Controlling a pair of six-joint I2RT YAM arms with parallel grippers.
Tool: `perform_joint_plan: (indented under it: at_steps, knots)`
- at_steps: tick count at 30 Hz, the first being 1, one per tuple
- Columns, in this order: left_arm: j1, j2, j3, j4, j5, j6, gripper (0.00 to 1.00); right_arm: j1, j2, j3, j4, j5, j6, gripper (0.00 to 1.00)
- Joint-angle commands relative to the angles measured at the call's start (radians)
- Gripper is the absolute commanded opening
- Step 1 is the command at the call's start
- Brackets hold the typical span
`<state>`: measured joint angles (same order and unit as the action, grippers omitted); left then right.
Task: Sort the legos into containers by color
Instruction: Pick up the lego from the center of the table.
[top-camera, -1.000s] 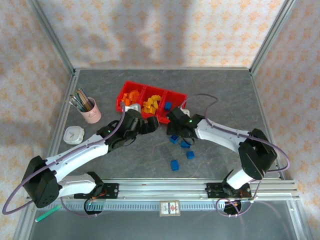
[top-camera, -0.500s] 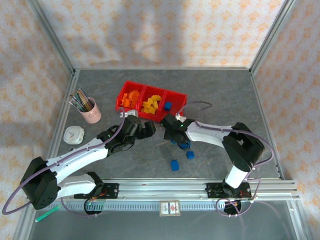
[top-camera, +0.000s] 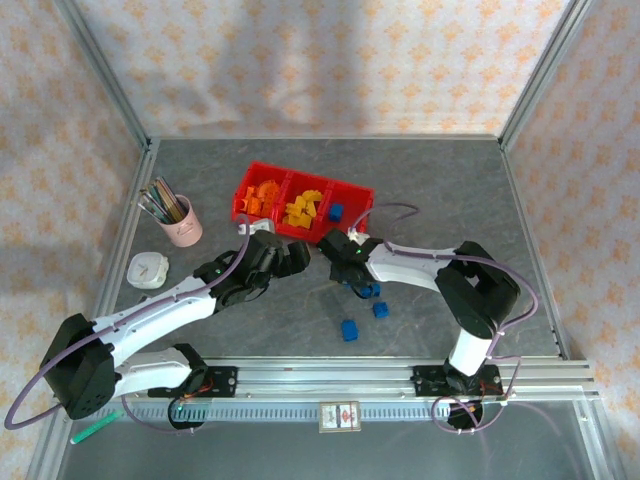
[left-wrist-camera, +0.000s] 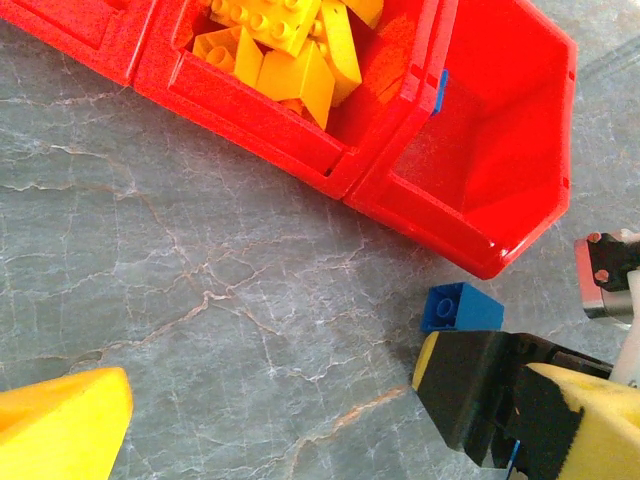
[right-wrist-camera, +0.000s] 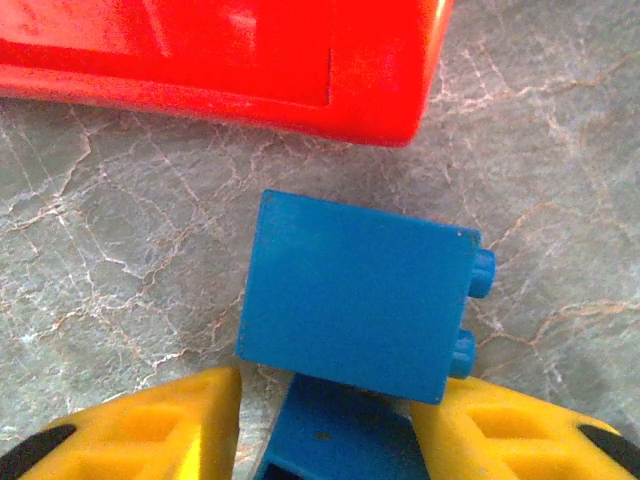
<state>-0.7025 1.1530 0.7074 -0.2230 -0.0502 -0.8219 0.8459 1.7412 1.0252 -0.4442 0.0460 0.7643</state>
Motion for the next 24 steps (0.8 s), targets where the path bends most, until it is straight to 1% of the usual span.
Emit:
perform_joint_plan:
  at_steps: [1, 6, 13, 19, 24]
  knots:
    - [-0.004, -0.016, 0.012, -0.016, -0.038, -0.003, 0.99, 0.007, -0.008, 0.015, -0.010, 0.046, -0.012, 0.41]
    - [-0.005, -0.024, 0.012, -0.033, -0.047, -0.002, 0.99, 0.010, -0.035, 0.010, -0.027, 0.051, -0.040, 0.32]
    - [0.000, -0.056, 0.012, -0.056, -0.065, -0.001, 0.99, 0.022, -0.110, 0.045, -0.083, 0.040, -0.082, 0.24]
    - [0.051, -0.083, 0.031, -0.070, -0.038, 0.010, 0.99, 0.017, -0.157, 0.163, -0.133, 0.064, -0.151, 0.24]
    - [0.111, -0.082, 0.070, -0.071, -0.012, 0.048, 0.99, -0.056, -0.101, 0.278, -0.133, 0.080, -0.239, 0.24]
